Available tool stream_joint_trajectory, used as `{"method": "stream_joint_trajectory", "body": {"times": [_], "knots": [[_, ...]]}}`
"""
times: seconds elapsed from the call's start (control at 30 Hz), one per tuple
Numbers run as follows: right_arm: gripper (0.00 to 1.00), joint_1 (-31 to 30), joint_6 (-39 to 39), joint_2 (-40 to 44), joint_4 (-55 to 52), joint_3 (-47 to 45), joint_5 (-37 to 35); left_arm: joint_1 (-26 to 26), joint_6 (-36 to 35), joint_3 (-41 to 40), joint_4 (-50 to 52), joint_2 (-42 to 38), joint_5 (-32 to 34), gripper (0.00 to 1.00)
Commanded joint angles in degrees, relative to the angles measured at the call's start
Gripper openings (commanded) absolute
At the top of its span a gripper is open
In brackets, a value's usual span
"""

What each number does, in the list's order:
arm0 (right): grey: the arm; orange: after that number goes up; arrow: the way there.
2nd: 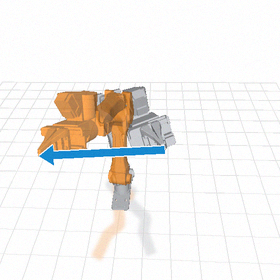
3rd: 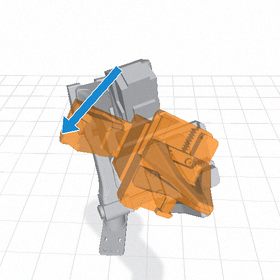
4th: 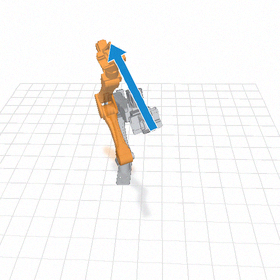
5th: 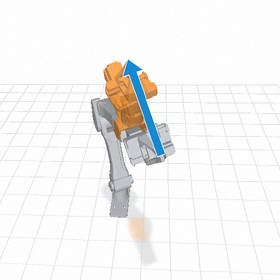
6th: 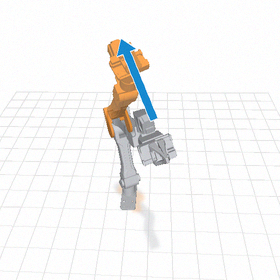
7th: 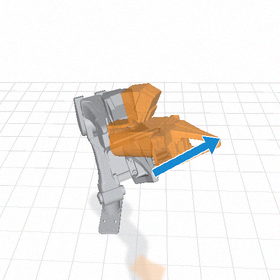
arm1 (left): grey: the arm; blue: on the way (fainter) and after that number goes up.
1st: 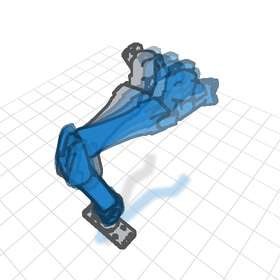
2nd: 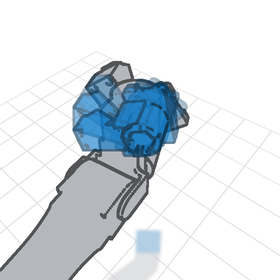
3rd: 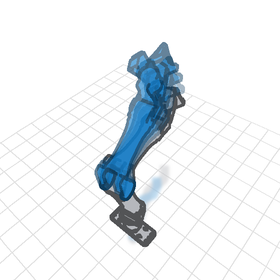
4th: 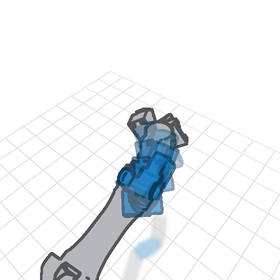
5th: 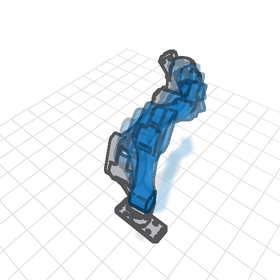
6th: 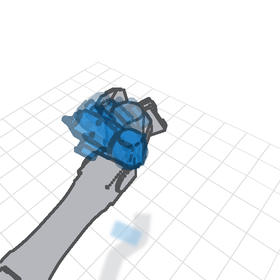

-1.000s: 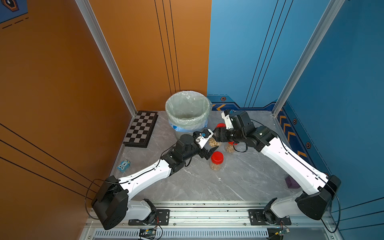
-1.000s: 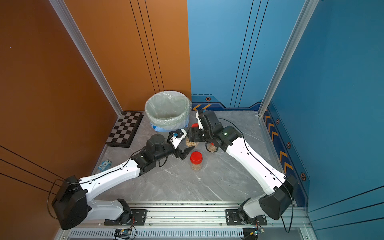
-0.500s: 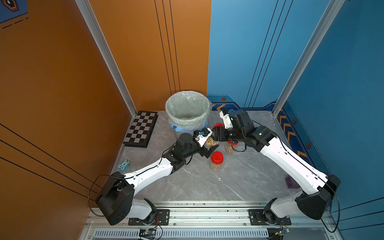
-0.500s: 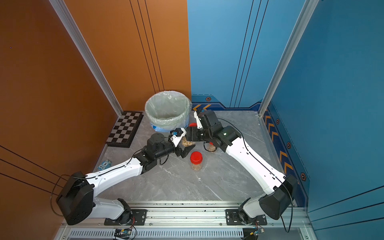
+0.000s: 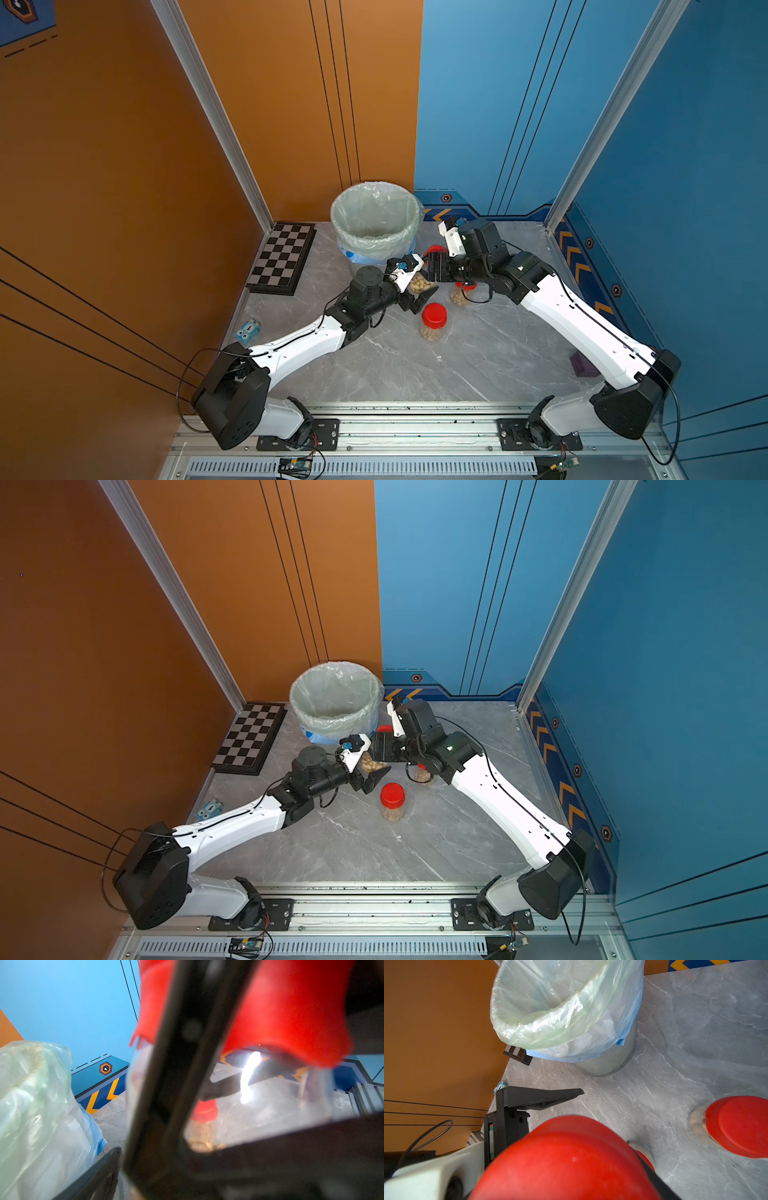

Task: Empty moldy peanuts from jars
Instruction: Pick up the jar from the center of the board.

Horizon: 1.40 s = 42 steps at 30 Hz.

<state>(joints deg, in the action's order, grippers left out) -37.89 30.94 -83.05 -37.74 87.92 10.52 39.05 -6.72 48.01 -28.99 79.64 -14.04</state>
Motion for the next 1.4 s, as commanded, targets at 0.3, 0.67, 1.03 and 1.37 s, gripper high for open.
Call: {"method": "stream_joint_trajectory", "body": {"times": [0.3,0.67,1.03,1.37], "knots": [[0.5,0.33,1.38,-0.3,1.44,-0.7,2.21,-1.96,1.83,-2.85,-2.8,-1.32,-0.75,0.69],[0.76,0.19,2.02,0.6,2.14,-1.59,1.41,-2.31,0.23,-4.06,-2.91,-1.67,-1.42,0.62],[0.92,0.07,2.68,0.92,3.08,-1.79,1.71,-2.13,-1.1,-5.27,-2.91,-2.11,-1.03,0.59],[0.97,0.05,2.63,1.61,3.52,-1.49,1.61,-2.05,-1.72,-5.82,-2.91,-2.65,-1.23,0.58]]}}
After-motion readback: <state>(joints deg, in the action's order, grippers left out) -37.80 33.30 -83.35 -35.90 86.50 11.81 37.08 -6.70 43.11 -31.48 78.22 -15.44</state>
